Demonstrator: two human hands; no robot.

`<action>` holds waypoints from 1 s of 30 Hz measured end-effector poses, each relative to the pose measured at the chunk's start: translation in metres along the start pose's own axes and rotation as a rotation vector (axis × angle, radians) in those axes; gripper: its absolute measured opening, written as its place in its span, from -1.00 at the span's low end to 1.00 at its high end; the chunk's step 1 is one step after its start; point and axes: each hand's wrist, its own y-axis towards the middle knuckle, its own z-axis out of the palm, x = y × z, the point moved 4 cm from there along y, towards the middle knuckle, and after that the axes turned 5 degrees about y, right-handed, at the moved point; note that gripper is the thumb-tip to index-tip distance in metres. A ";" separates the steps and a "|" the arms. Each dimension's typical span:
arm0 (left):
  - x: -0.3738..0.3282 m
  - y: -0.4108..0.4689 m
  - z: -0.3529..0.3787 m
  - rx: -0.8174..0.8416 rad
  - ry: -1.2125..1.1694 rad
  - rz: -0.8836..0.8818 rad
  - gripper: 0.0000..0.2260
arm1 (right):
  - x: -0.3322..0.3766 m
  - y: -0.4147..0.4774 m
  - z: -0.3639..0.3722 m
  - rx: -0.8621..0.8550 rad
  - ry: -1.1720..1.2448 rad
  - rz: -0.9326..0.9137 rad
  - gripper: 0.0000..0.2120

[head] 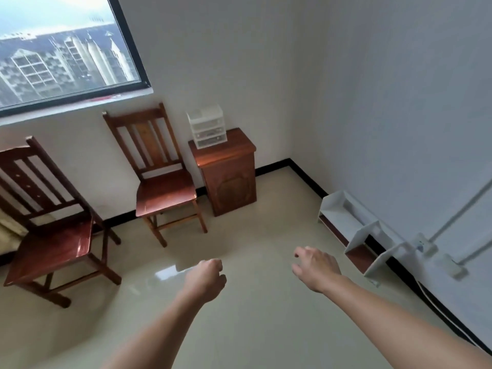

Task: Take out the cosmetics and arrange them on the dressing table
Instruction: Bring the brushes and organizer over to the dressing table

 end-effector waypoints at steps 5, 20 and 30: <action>-0.022 0.102 -0.022 0.025 -0.013 0.027 -0.74 | -0.016 0.099 -0.022 0.023 -0.004 0.033 -0.68; -0.019 0.410 -0.118 0.018 -0.232 -0.214 -0.75 | 0.005 0.479 -0.120 0.140 -0.068 -0.090 -0.65; 0.102 0.603 -0.141 0.052 -0.441 -0.411 -0.80 | 0.109 0.691 -0.117 0.189 -0.074 -0.169 -0.64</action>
